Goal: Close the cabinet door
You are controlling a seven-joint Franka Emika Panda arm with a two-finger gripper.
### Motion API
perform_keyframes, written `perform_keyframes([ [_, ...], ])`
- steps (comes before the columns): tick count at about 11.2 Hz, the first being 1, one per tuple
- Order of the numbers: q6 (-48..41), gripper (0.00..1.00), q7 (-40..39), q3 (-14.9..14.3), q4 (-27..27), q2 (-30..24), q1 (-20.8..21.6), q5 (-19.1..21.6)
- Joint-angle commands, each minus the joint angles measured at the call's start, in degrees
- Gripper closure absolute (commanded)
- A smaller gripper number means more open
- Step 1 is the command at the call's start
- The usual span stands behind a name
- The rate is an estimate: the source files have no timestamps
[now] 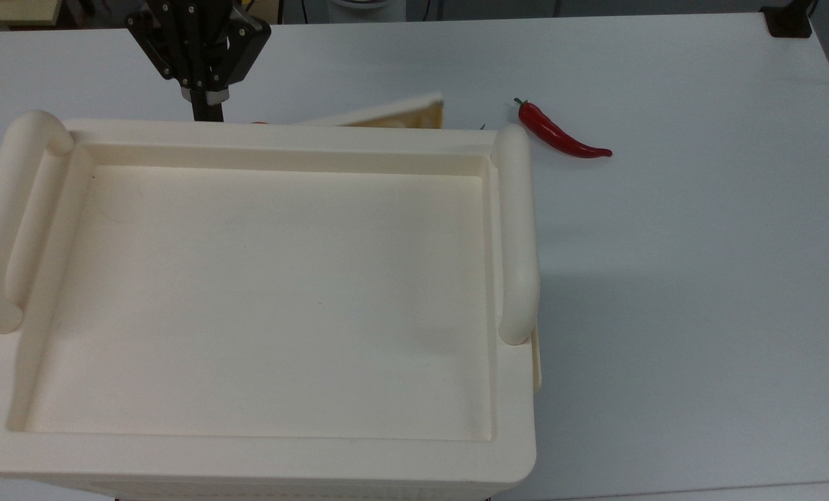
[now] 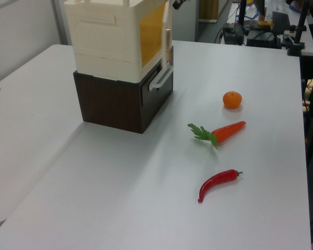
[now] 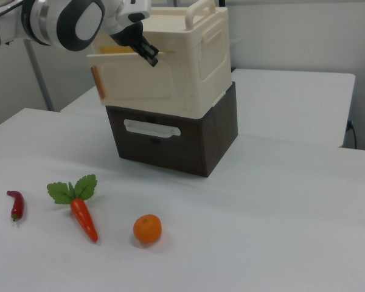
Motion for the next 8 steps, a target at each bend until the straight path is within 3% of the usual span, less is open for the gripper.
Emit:
perform_keyframes([
  [1,1.43,0.99,1.02,-0.38,-0.77,-0.01,0.60,0.81],
  [6,0.56,0.99,0.40,-0.03,-1.90,-0.27,1.21,0.11],
  [8,-2.06,0.98,-1.70,-0.03,-6.55,-2.80,3.05,-3.82],
])
